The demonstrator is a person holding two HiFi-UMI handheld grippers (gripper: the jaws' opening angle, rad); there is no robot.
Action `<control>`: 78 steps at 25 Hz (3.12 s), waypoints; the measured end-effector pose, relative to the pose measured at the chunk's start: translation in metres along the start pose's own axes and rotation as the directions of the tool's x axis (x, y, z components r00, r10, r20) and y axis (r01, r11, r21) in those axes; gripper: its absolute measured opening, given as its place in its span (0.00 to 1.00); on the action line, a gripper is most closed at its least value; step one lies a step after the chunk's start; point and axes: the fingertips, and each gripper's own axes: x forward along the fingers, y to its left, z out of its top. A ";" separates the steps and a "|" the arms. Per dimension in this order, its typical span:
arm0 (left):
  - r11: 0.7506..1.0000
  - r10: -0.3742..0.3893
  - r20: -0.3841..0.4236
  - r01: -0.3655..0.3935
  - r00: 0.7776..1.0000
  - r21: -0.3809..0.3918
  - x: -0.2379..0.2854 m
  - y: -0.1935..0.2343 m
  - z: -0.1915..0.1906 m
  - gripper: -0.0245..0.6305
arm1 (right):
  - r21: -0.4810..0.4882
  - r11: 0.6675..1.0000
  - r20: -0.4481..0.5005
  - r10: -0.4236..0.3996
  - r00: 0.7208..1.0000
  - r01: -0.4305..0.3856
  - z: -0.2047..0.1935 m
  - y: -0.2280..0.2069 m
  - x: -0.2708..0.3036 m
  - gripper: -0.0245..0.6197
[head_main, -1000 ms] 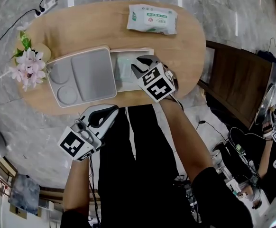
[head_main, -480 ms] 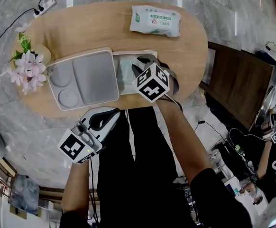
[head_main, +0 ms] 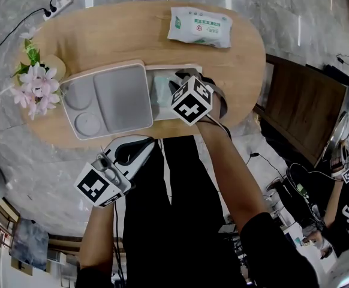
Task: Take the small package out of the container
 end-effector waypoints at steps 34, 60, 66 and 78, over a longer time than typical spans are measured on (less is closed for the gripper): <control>0.996 0.038 0.061 -0.043 0.997 0.078 0.002 -0.052 0.036 0.06 | -0.043 0.998 0.235 0.045 0.971 -0.036 0.018 0.022 -0.116 0.05; 0.947 0.082 0.158 -0.126 0.984 0.295 -0.030 -0.168 0.186 0.06 | -0.026 0.996 0.630 0.084 0.772 -0.087 0.046 0.044 -0.418 0.05; 0.919 0.059 0.159 -0.115 0.986 0.376 -0.032 -0.204 0.223 0.06 | -0.045 0.993 0.714 0.107 0.692 -0.107 0.042 0.051 -0.478 0.05; 0.896 0.026 0.228 -0.124 0.973 0.427 -0.039 -0.244 0.261 0.06 | -0.108 0.975 0.830 0.196 0.522 -0.195 0.014 0.063 -0.555 0.05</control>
